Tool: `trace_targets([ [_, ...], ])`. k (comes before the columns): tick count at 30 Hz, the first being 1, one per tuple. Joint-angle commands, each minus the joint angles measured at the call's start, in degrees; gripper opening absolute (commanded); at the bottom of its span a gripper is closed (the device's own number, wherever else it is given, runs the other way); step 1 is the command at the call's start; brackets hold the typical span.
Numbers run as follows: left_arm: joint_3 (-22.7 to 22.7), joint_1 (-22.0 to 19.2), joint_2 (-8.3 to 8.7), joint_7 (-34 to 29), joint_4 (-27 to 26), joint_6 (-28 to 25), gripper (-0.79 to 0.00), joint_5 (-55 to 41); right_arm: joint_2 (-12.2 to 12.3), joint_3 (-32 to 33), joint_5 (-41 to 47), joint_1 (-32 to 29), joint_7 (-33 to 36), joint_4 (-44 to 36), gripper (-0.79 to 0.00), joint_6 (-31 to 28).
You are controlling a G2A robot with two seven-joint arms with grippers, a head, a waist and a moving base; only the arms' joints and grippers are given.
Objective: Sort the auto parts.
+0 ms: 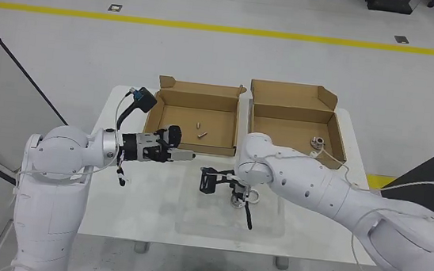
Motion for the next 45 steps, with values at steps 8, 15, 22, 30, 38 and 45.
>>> trace_targets([
  [8,0.00,0.00,0.00,0.00,0.00,0.00,0.000,0.00,-0.88,0.00,-0.25,-0.25,-0.19,1.34,-0.493,-0.19],
  [15,0.00,0.00,0.00,0.00,0.00,0.00,0.000,0.00,-1.20,0.00,-0.19,-0.35,-0.20,2.00,-0.508,-0.20],
  [22,0.00,0.00,0.00,0.00,0.00,0.00,0.000,0.00,-1.35,0.00,0.02,-0.05,-0.37,2.28,-0.514,-0.37],
  [30,0.00,0.00,0.00,0.00,0.00,0.00,0.000,0.00,-1.81,0.00,0.02,-0.80,-0.78,3.46,-0.517,-0.78],
  [38,0.00,0.00,0.00,0.00,0.00,0.00,0.000,0.00,-2.57,0.00,0.52,-0.98,-0.45,4.80,-0.785,-0.45],
  [45,0.00,0.00,0.00,0.00,0.00,0.00,0.000,0.00,-1.95,0.10,5.36,1.27,1.48,4.06,-0.785,1.49],
])
